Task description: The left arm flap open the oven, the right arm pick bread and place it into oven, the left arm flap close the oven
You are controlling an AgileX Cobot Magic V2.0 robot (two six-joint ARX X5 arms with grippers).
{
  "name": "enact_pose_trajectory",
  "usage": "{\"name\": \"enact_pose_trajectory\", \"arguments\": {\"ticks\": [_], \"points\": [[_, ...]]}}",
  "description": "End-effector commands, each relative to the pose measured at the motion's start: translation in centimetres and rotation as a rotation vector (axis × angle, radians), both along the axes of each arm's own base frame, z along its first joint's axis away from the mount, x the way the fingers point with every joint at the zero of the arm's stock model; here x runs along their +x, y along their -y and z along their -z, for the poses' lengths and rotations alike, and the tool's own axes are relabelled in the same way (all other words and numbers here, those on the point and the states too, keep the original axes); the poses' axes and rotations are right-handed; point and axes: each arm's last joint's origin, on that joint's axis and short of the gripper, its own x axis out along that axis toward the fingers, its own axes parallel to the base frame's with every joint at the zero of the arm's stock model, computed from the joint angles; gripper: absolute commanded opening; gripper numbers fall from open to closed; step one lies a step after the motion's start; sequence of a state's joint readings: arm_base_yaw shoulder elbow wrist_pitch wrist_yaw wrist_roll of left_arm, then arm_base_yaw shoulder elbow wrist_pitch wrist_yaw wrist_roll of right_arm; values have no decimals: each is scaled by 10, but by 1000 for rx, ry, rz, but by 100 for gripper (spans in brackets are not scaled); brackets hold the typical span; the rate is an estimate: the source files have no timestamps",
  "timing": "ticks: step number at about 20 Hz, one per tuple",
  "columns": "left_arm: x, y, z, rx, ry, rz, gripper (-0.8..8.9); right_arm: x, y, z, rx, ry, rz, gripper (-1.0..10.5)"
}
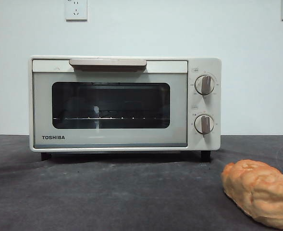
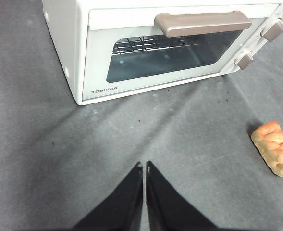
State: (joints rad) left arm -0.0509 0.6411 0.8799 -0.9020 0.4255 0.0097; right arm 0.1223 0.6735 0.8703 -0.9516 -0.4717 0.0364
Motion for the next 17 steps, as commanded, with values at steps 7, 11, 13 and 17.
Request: {"name": "enact_pose_trajectory", "arguments": {"ticks": [7,11,13,17], "points": [[0,0,-7,4,28,15,16,19,-27,37,29,-130,-21,413],[0,0,-7,4,28,15,16,20,-45,76,-3,-182,17,433],[0,0,-7,4,28,15,16,21,-55,94,-28,-203,29,433],[0,0,-7,4,28,15,16,28,-76,113,-108,-207,42,434]]}}
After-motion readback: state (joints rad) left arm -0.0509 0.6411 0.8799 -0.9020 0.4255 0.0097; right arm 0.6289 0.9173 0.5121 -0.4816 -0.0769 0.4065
